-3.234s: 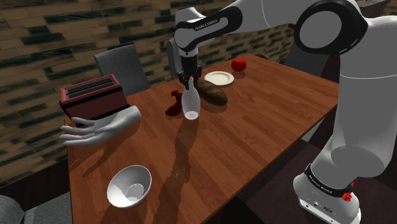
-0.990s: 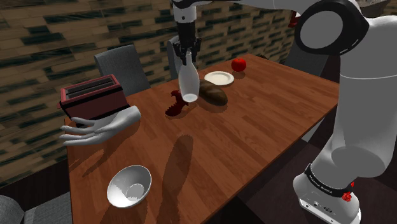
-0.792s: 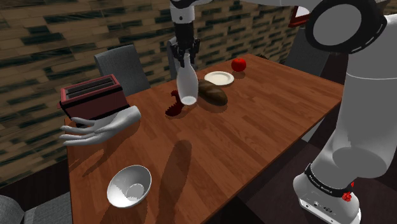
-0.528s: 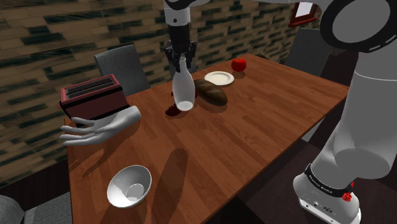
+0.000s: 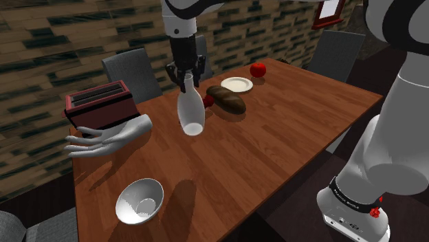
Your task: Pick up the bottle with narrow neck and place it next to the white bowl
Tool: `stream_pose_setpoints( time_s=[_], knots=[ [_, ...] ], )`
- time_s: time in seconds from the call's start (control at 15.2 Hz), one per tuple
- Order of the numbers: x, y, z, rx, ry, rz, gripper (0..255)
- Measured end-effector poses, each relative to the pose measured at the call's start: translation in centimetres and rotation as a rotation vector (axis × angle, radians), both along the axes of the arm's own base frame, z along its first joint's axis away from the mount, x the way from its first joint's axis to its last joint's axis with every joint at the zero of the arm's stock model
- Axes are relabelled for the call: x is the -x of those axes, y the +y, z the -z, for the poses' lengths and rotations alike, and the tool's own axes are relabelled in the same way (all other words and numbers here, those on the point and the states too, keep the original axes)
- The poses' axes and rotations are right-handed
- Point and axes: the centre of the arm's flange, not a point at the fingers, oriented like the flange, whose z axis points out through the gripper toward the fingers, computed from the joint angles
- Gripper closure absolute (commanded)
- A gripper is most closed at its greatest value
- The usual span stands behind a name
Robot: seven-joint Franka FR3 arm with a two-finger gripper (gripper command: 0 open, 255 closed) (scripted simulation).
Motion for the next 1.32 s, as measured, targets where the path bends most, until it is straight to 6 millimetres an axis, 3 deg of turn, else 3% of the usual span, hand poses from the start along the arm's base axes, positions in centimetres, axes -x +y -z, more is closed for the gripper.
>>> stream_pose_setpoints(
  time_s=[0.99, 1.32],
  knots=[
    [11.8, 15.7, 0.1, 0.0, 0.0, 0.0, 255],
    [12.6, 16.7, 2.0, 0.001, 0.0, 0.001, 255]
  ],
)
